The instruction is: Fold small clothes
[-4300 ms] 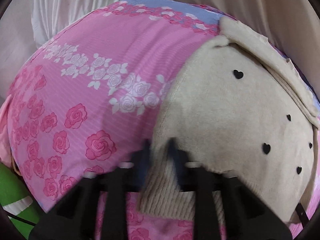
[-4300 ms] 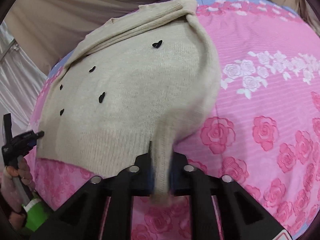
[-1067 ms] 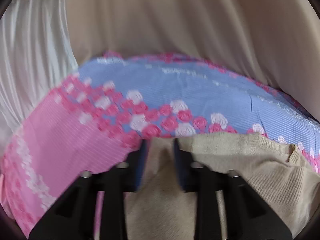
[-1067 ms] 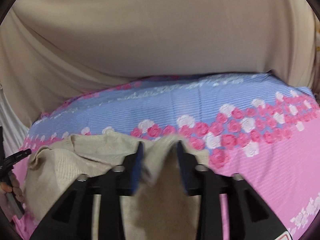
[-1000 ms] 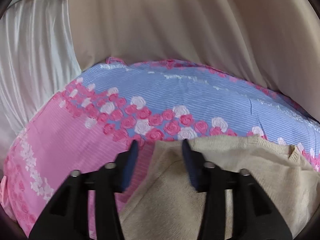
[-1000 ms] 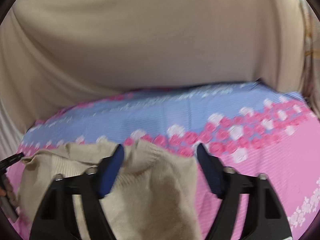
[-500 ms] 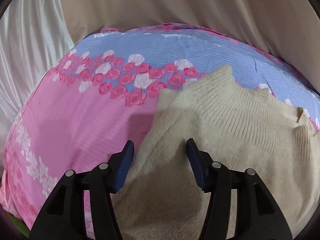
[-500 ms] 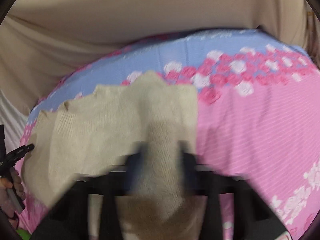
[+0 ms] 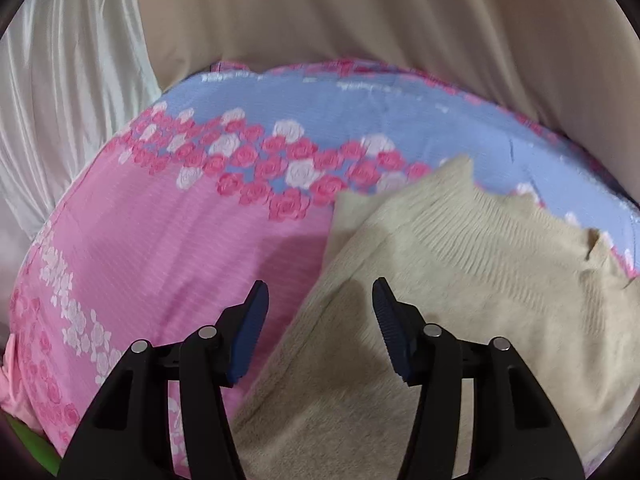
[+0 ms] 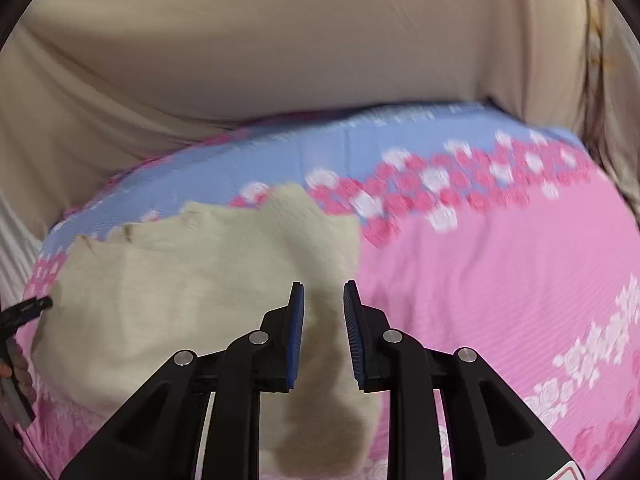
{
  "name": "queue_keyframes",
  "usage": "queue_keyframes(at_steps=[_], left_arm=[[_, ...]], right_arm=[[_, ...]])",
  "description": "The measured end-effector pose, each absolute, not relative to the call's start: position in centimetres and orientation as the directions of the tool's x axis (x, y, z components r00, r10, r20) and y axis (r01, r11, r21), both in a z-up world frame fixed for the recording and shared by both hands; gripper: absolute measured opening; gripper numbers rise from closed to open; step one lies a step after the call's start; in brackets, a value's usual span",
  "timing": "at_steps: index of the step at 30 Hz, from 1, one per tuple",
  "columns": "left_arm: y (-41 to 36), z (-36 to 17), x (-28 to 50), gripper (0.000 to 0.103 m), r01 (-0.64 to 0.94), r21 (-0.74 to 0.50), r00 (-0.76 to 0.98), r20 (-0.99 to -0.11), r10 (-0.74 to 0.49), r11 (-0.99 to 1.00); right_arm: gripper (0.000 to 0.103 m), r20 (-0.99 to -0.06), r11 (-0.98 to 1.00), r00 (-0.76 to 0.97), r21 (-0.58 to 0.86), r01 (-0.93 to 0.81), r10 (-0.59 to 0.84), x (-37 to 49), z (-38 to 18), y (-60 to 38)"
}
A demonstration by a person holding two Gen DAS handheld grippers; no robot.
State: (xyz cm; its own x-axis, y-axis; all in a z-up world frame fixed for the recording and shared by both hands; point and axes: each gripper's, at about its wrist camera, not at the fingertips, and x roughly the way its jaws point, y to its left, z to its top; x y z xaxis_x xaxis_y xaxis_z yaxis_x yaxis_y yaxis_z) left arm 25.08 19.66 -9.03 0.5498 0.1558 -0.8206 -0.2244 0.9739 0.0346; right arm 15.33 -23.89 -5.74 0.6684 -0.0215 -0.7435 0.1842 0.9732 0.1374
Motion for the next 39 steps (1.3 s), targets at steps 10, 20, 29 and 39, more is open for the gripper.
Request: queue_keyframes(at_steps=[10,20,29,39], left_arm=[[18.0,-11.6,32.6,0.024,-0.112,0.045,0.524,-0.846,0.098,0.993],[22.7,-10.1,32.8,0.002,-0.295,0.021,0.531,-0.828,0.182,0.955],[21.1,-8.1,26.2,0.008,-0.191,0.000,0.554,-0.825,0.108,0.982],[20.6,-9.6,22.4,0.025,-0.168,-0.007,0.526,-0.847,0.083,0.986]], right_arm=[[0.029,-0.763,0.969,0.634,0.231,0.087,0.125,16.8,-7.8,-19.2],[0.053,-0.757,0.960,0.594,0.256,-0.115,0.273,21.7,-8.1,-10.9],[0.000,-0.727,0.970,0.643,0.172,-0.171,0.242,26.8,-6.5,-6.9],[0.029,-0.752,0.945,0.589,0.319,-0.067,0.296,25.7,-8.5,-10.3]])
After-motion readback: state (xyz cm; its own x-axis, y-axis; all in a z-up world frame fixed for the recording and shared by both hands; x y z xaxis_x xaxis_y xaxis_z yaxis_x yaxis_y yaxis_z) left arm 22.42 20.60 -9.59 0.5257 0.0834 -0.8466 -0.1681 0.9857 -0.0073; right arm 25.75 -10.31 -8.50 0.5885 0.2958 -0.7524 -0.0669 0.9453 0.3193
